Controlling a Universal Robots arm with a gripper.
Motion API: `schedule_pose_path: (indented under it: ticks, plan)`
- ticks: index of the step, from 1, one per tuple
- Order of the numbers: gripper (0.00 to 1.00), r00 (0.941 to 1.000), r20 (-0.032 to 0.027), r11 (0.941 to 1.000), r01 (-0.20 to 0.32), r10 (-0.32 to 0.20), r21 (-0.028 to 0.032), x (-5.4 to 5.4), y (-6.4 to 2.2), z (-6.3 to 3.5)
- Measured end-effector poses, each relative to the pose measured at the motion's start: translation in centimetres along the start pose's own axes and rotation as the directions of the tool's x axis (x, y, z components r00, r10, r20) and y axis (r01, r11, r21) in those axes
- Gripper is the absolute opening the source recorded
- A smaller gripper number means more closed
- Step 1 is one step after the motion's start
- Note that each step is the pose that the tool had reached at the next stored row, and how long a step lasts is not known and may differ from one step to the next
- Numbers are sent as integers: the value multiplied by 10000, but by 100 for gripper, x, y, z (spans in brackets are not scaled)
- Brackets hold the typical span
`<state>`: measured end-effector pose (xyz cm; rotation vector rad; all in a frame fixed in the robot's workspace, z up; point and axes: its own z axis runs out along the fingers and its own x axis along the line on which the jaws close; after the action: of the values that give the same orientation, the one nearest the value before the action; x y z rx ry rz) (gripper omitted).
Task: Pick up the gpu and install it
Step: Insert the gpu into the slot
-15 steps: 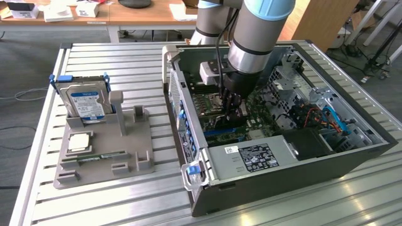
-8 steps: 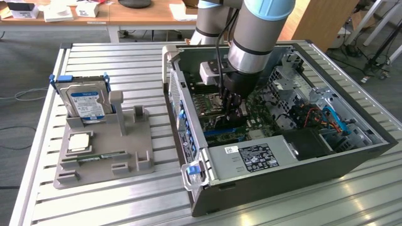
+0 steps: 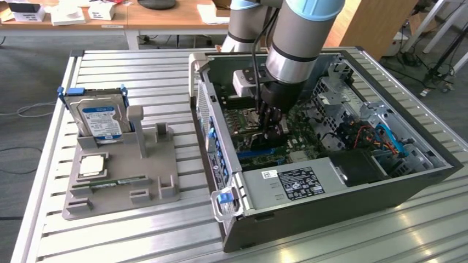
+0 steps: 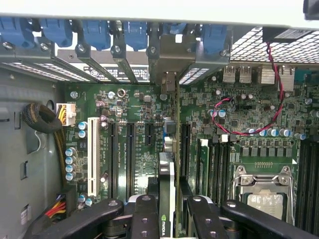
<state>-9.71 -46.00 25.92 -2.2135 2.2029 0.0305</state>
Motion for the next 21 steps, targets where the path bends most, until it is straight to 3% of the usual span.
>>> schedule_pose_path:
  ticks: [21]
  plan:
    - [27, 10000, -3, 10000, -8, 8, -1, 4, 0, 3]
